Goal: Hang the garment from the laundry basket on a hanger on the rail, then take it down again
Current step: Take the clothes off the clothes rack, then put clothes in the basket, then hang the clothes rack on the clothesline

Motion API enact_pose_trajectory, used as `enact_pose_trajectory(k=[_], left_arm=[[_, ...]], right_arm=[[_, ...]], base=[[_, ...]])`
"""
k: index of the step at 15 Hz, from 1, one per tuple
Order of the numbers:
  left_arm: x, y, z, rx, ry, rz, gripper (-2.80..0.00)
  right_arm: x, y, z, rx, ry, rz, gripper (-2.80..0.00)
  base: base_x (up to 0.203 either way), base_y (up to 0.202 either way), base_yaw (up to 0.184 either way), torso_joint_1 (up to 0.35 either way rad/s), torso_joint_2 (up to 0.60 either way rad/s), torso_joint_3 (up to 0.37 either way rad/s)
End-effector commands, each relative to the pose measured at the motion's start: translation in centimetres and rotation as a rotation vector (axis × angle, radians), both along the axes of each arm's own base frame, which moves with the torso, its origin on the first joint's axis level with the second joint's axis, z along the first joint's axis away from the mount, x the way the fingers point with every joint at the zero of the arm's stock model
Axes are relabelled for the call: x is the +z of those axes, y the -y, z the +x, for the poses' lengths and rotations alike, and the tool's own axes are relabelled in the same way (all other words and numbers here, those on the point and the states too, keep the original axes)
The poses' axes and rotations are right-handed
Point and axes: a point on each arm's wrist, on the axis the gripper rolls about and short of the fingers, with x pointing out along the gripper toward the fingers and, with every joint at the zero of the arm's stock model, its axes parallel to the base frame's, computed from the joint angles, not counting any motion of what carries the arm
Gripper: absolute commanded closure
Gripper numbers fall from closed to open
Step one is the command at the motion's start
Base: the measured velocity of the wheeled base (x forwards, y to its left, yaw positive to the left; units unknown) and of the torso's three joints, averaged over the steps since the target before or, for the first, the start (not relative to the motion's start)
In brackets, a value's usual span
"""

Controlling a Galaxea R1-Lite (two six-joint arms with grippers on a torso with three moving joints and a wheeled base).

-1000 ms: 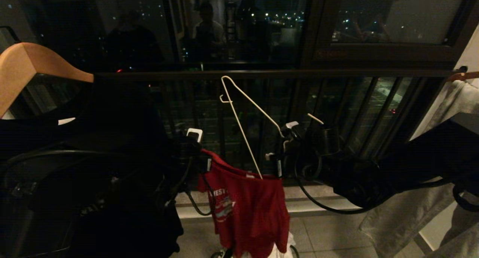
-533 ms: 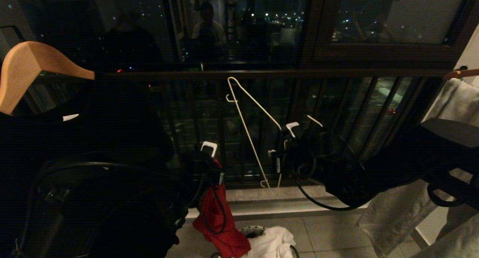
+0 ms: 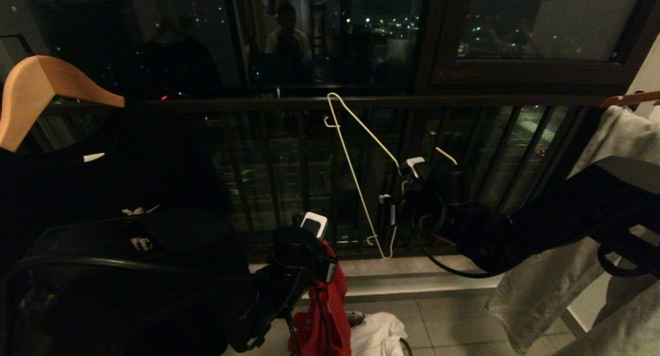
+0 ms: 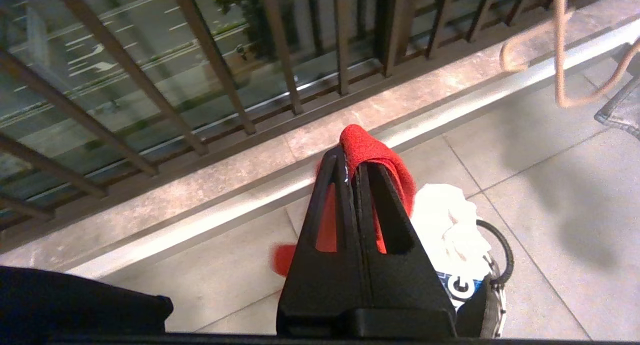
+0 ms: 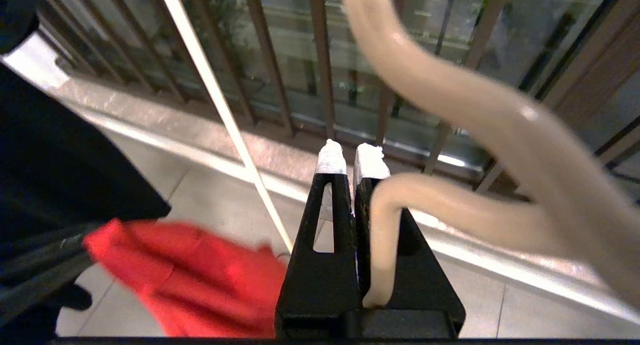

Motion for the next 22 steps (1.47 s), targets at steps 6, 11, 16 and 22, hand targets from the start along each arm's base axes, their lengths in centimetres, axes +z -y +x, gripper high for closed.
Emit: enact_pose_trajectory(k=[6,11,16,22], left_arm=[[-2.0,1.2,-1.1,-0.035,-0.039,0.028,0.00],[-3.6,2.1,-2.5,-0.073,-0.081,0.060,-2.80],[0.2,1.0,-3.8,-0.093,-0.020,0.070,-2.80],[10.0,-3.3,-5.2,-0.039,0.096,0.036,0.00]], right_arm=[[1.4,1.9,1.2,-0.050,0.046,0.016,0.00],[1.7,2.5,1.4,-0.065,0.056,0.018,0.00],[1.6,2.6,1.5,-0.068,0.053,0.017,0.00],[-2.0,1.6,0.6,-0.013,-0.180,-0.118,0.00]], base=[[0.000,0.000,0.000,0.000,0.00,0.000],[0.000,0.000,0.000,0.000,0.00,0.000],[0.000,0.000,0.000,0.000,0.00,0.000],[0.000,0.000,0.000,0.000,0.00,0.000]])
